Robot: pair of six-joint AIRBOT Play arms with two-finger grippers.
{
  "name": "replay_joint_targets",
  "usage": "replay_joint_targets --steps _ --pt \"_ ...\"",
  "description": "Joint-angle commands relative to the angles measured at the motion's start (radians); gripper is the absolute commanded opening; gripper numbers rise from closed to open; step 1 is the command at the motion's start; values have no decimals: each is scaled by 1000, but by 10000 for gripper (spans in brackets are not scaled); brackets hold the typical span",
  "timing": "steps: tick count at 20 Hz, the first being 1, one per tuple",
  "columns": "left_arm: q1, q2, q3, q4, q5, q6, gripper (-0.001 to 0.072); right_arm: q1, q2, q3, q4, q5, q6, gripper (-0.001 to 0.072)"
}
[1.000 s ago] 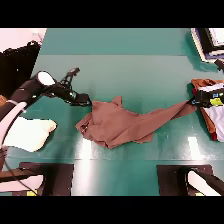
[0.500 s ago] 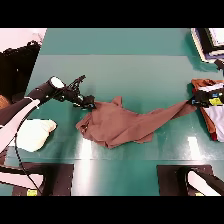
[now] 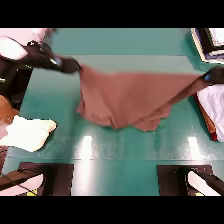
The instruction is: Fold the shirts.
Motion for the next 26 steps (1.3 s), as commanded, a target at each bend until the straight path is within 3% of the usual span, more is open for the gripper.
replay_joint_targets --steps 1,7,11,15,20,24,26 --pt "10 187 228 155 10 -18 31 2 1 296 0 -4 0 17" --pt "10 343 521 166 -2 -55 32 1 33 677 -11 1 0 16" --pt "10 346 681 168 2 -74 31 -36 202 530 -11 -167 0 16" --pt "10 340 702 168 3 -89 31 -212 269 503 -5 -182 0 16" --pt "10 296 458 293 -9 -91 31 -347 97 578 113 59 1 16" --pt "10 146 220 349 -142 -134 32 -221 -133 491 110 206 1 16" --pt "10 45 115 304 -178 -133 32 -122 -242 390 -8 209 1 16"
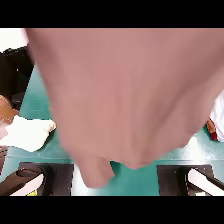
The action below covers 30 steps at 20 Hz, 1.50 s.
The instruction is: Fold the shirts.
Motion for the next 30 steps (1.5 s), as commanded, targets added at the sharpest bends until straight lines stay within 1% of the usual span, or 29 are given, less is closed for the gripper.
replay_joint_targets --steps 1,3,5,8,10,12,13,14,15,16,17,18,19,21,22,24,27,30 --pt "1 -159 -184 -8 -76 -10 32 136 -189 -128 -148 58 2 16" --pt "1 -274 -244 -4 -34 -4 32 210 -303 -190 -218 2 2 16" --pt "1 -388 -250 18 52 8 32 254 -417 -202 -215 -72 2 16" --pt "6 -503 -248 23 235 8 32 297 -562 -139 -216 -152 2 16" --pt "33 -547 -248 21 328 -12 32 309 -639 -60 -216 -166 2 16" --pt "79 -565 -248 18 366 -63 33 309 -692 18 -214 -161 5 17" --pt "102 -565 -248 14 364 -74 35 309 -706 46 -214 -162 10 17" --pt "124 -564 -248 -4 349 -73 226 309 -717 68 -214 -163 10 38" --pt "145 -564 -248 -32 321 -79 499 309 -721 82 -214 -169 10 278" --pt "162 -564 -248 -55 279 -78 532 309 -717 82 -213 -175 10 509" --pt "176 -564 -248 -65 233 -78 532 306 -710 82 -214 -164 11 508" --pt "190 -560 -248 -64 170 -78 532 302 -693 69 -214 -150 27 491" --pt "205 -549 -248 -64 92 -67 531 291 -665 41 -211 -133 31 427" --pt "225 -508 -259 -63 -48 -16 531 277 -587 -48 -206 -98 28 427" --pt "227 -471 -284 -61 -90 0 531 267 -539 -107 -206 -86 27 427" --pt "227 -365 -395 -58 -104 1 531 250 -439 -239 -206 -84 26 427" --pt "227 -172 -662 -59 -98 -14 531 237 -294 -431 -206 -90 20 427" --pt "227 0 -942 -118 -107 -26 531 235 -177 -572 -206 -119 20 428"
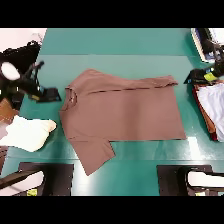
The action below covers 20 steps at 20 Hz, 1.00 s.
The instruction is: Fold the shirts.
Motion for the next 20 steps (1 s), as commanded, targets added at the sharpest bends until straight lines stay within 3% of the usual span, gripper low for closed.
replay_joint_targets --steps 1,7,11,15,16,18,20 --pt "1 200 -305 -80 -25 -10 531 -5 142 -174 4 -39 -3 428" --pt "1 360 -605 -151 3 -36 531 -5 285 -324 4 -88 -3 428" --pt "1 360 -656 -274 142 -26 531 -5 325 -367 4 -94 -3 427" --pt "-47 360 -681 -294 223 -28 527 -5 325 -365 5 -69 -2 428" --pt "-72 360 -682 -302 242 -27 397 -5 325 -365 6 -68 -2 428" --pt "-104 360 -681 -315 270 -27 62 -8 325 -365 2 -42 -3 428" --pt "-105 360 -663 -321 266 -27 32 -44 325 -367 2 26 -3 428"
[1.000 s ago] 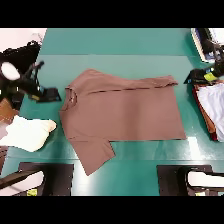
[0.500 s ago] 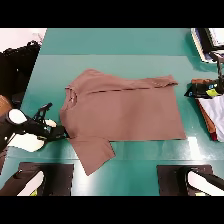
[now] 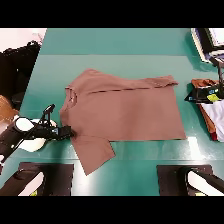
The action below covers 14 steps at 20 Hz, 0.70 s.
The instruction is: Fold the shirts.
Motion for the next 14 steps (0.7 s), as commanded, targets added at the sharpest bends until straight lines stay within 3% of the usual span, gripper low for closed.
replay_joint_targets --steps 1,5,10,14 --pt "-22 1 27 -21 21 1 31 -56 2 -5 -5 102 0 428" --pt "-22 1 116 -24 -26 48 31 -260 61 -176 -10 155 0 433" --pt "-22 1 148 -26 -3 51 31 -528 102 -512 84 65 -44 447" --pt "-22 1 148 -27 8 51 32 -553 34 -624 158 -17 -80 445"
